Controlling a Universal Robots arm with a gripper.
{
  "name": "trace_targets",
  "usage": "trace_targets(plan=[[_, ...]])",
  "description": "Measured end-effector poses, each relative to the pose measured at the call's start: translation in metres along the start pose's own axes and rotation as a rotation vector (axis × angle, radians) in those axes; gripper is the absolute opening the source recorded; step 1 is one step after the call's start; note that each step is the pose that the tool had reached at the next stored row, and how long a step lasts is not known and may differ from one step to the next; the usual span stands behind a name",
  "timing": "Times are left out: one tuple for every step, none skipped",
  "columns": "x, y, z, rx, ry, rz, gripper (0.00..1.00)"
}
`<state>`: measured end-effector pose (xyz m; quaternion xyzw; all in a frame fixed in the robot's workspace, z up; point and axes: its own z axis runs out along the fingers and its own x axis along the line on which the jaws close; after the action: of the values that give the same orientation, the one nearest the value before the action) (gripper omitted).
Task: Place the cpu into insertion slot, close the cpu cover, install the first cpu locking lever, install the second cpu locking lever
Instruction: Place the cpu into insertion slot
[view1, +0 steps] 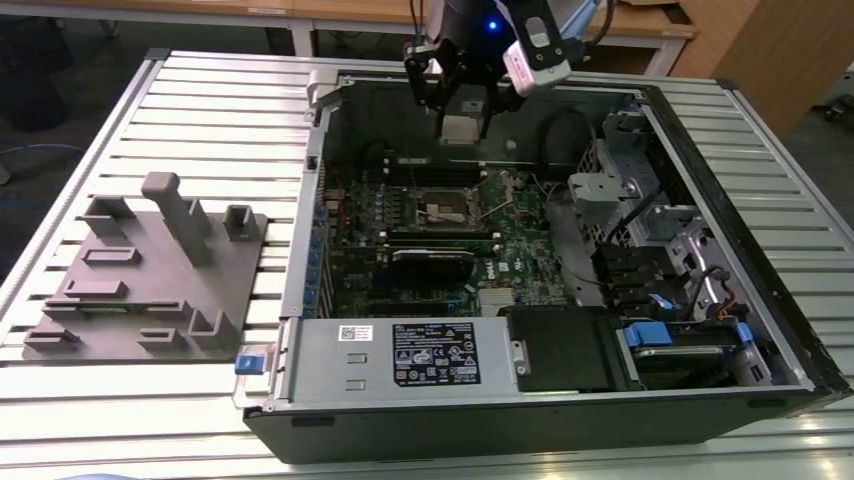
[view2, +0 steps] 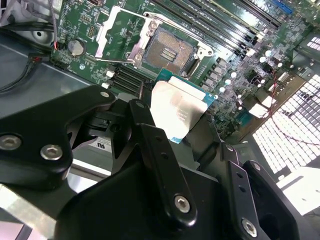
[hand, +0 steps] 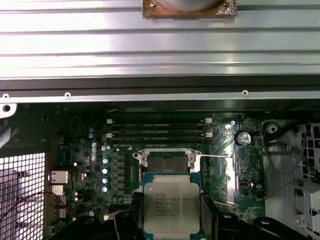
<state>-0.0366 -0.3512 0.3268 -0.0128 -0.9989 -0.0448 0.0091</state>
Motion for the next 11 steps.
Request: trace_targets(plan=[[0.0, -0.0001, 0.0009, 0.0, -0.0001, 0.0, 0.54], [0.0, -0.0001, 0.0016, 0.0, -0.0001, 0.0, 0.54], [0.0, -0.0002, 0.0024, 0.0001, 0.0, 0.0, 0.54], [-0.0001, -0.0003, 0.0031, 0.0001, 0.0, 0.0, 0.54], [-0.0001, -0.0003, 0.0039, 0.0001, 0.0, 0.0, 0.54], [-0.0001, -0.0004, 0.0046, 0.0001, 0.0, 0.0, 0.54], [-0.0001, -0.0005, 0.0054, 0.0001, 0.0, 0.0, 0.54], [-0.0001, -0.0005, 0.0061, 0.0001, 0.0, 0.0, 0.54], [-0.0001, -0.0006, 0.0067, 0.0001, 0.0, 0.0, 0.54], [-0.0001, -0.0006, 0.0069, 0.0003, 0.0001, 0.0, 0.54], [-0.0001, -0.0006, 0.007, 0.0005, 0.0002, 0.0, 0.54]])
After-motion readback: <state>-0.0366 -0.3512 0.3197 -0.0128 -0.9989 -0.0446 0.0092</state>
